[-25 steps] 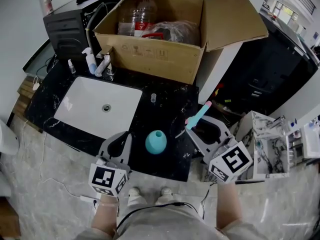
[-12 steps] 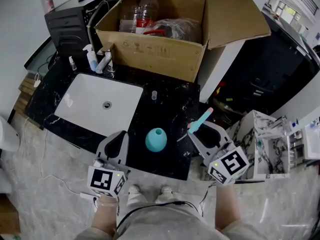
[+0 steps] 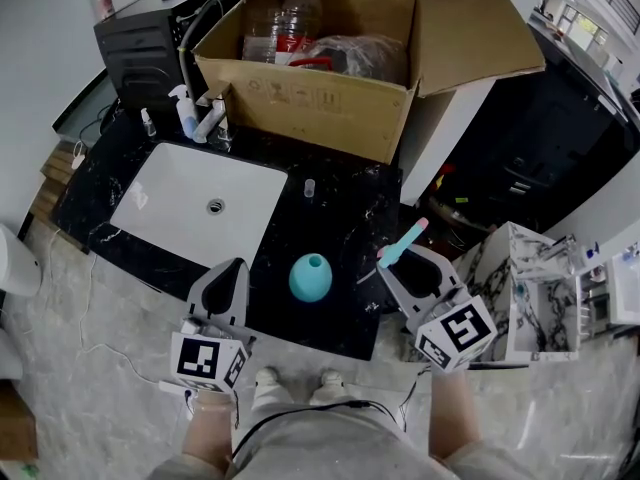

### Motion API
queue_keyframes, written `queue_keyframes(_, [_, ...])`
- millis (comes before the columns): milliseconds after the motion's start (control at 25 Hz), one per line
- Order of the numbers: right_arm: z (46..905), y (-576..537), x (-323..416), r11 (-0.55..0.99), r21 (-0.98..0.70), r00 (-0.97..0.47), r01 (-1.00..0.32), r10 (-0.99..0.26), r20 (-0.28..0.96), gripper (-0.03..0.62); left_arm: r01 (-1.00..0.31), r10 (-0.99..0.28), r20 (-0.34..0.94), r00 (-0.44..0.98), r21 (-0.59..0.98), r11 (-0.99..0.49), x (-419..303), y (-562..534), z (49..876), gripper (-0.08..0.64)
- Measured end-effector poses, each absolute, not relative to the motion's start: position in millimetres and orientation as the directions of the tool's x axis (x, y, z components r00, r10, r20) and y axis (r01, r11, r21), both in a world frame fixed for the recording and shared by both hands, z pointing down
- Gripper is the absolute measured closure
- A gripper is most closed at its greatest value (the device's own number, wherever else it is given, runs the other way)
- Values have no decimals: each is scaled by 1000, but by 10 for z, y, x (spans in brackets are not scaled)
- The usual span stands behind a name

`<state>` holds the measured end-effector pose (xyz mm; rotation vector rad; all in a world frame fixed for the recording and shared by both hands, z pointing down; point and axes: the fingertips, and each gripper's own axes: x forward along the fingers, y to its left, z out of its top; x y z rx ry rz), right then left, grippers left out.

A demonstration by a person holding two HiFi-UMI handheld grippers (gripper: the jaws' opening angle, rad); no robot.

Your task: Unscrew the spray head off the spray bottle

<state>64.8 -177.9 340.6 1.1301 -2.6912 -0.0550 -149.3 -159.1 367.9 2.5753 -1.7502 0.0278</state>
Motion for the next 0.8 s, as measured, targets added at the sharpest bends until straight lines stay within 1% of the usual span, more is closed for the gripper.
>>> queue_keyframes(800, [3407, -1814, 662, 721, 118, -699, -683, -692, 181, 451, -949, -949, 15, 315, 16, -314, -1544, -1591, 3649, 554])
